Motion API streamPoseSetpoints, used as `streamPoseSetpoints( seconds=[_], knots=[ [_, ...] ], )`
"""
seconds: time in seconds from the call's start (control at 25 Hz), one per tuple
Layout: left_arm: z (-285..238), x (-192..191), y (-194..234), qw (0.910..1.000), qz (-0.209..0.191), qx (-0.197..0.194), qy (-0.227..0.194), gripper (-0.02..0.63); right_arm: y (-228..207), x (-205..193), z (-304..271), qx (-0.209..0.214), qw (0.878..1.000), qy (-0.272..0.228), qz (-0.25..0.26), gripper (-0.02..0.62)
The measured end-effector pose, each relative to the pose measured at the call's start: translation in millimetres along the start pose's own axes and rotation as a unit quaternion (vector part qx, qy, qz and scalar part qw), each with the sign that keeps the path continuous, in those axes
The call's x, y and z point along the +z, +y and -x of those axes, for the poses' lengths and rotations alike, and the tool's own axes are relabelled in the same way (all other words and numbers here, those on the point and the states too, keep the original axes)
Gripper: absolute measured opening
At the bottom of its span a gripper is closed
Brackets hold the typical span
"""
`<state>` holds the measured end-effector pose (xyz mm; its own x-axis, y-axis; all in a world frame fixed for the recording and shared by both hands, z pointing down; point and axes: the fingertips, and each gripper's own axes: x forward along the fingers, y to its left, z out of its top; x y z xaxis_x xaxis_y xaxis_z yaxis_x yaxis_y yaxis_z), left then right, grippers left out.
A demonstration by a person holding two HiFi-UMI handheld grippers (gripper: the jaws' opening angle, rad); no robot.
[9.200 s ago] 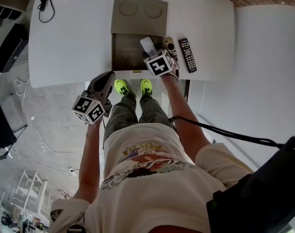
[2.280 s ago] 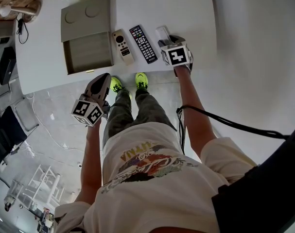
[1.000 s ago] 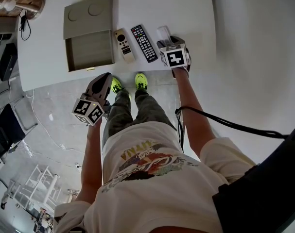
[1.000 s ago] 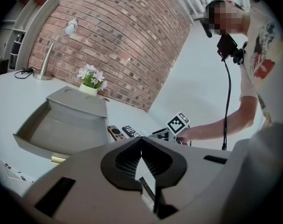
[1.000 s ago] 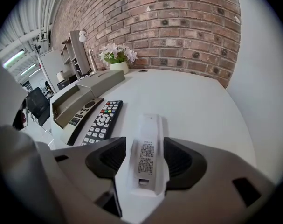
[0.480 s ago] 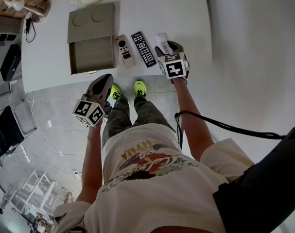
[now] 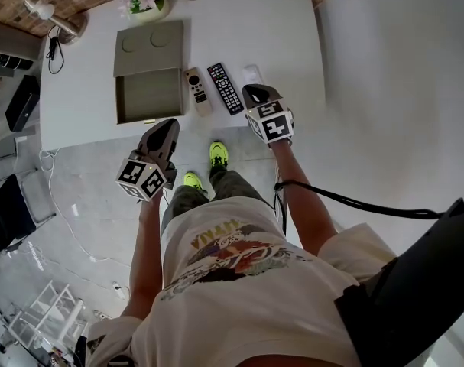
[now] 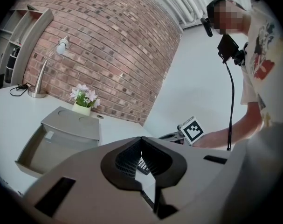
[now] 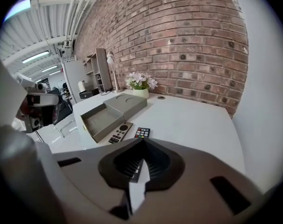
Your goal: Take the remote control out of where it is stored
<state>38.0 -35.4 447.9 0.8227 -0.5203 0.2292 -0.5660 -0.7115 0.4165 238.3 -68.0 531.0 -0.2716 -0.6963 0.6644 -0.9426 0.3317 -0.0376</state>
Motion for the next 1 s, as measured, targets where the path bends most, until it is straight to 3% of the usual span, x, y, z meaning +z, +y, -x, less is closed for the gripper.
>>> streamPoseSetpoints(
  seconds=[0.48,1.0],
  knots=[
    [44,16,-14,0.9993,-0.014,-0.02,-0.027,0.006,61,6,31,0.024,0.999,-0.025,0.0,0.006],
    [132,11,-54,0.9958,-0.027,-0.051,-0.071,0.006,148,8,94,0.019,0.997,-0.076,-0.001,0.006]
  ],
)
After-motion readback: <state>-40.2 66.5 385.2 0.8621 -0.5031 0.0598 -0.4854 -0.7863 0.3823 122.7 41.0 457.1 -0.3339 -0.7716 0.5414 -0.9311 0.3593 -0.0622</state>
